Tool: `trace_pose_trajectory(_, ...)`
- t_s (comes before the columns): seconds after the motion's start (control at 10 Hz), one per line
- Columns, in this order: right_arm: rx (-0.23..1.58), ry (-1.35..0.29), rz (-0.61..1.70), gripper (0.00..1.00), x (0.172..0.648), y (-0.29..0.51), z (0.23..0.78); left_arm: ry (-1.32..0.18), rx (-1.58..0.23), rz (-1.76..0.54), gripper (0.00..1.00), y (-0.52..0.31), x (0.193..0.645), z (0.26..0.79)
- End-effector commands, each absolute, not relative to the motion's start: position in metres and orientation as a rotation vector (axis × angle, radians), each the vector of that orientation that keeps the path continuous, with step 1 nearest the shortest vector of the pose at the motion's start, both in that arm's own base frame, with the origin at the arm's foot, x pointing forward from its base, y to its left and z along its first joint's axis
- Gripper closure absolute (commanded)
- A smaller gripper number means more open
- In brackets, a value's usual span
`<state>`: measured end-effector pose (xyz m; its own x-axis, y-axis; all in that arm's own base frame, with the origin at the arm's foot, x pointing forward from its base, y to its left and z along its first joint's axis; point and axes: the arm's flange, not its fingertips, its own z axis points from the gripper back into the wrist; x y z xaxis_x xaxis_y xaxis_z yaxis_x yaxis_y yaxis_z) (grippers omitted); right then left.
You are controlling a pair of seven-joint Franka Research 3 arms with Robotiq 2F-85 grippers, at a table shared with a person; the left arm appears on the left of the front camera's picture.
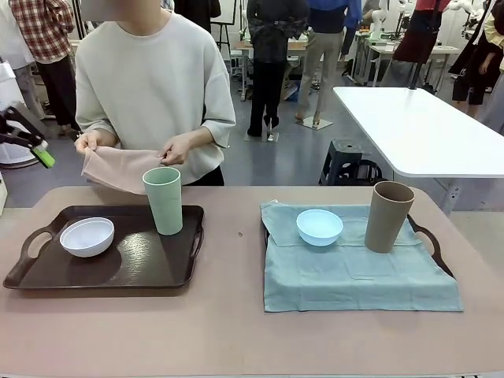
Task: Set up a tray with a mat and arrange the tableware.
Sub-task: Pick up the Picnic Bowl and Reusable plastic cup from the Handle tray in front of the human's position and hold them in the air.
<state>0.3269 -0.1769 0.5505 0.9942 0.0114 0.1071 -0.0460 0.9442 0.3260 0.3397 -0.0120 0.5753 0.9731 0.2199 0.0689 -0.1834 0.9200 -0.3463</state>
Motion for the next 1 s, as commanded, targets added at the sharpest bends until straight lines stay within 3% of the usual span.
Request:
trace_pose_trajectory(0.0, 0.586, -0.089, -0.039, 0.00, 0.330, -0.237, 0.568, -0.051, -0.606, 0.216, 0.00, 0.055, 0.333, 0.594)
trace_pose_trajectory(0.5, 1.021, -0.059, -0.168, 0.00, 0.319, -0.333, 0.555, -0.087, -1.032, 0.237, 0.00, 0.201, 0.316, 0.573)
trace_pose_trajectory(0.9, 1.041, -0.045, -0.193, 0.00, 0.315, -0.341, 0.548, -0.193, -1.165, 0.321, 0.00, 0.250, 0.310, 0.546)
